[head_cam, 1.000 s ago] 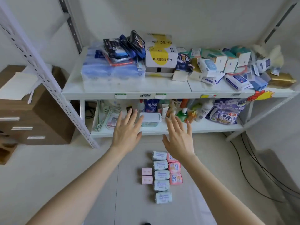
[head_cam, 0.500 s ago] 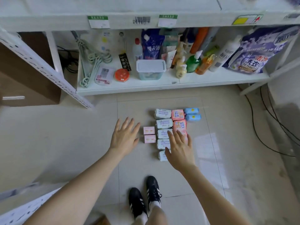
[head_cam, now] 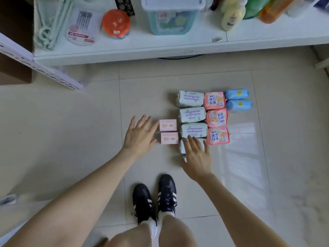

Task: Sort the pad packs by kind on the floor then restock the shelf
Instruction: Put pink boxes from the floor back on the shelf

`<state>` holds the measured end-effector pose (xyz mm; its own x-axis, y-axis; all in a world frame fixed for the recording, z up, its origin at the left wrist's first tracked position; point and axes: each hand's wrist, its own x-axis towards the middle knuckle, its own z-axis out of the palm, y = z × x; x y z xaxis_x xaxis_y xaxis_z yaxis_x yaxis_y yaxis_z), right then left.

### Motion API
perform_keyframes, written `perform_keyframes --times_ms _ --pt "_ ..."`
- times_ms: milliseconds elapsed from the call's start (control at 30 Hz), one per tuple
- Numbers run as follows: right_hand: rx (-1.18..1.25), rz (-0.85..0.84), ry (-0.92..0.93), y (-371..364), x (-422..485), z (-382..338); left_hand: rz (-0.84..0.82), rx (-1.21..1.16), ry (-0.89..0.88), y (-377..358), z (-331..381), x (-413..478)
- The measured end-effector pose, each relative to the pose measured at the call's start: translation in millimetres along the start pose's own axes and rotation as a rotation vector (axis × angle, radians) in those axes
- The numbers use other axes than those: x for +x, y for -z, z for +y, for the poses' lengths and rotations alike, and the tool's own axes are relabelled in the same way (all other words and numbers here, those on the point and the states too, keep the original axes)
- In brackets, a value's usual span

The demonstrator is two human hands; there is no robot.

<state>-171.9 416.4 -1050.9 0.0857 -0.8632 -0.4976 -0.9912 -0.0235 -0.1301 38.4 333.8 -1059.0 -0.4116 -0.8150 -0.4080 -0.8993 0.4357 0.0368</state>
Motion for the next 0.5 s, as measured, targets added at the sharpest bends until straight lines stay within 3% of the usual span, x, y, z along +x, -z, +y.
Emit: perform_keyframes --times_ms 500 --pt "-0.093 -0.033 0.078 -173 129 9 -0.017 0.01 -0.048 -179 -19 125"
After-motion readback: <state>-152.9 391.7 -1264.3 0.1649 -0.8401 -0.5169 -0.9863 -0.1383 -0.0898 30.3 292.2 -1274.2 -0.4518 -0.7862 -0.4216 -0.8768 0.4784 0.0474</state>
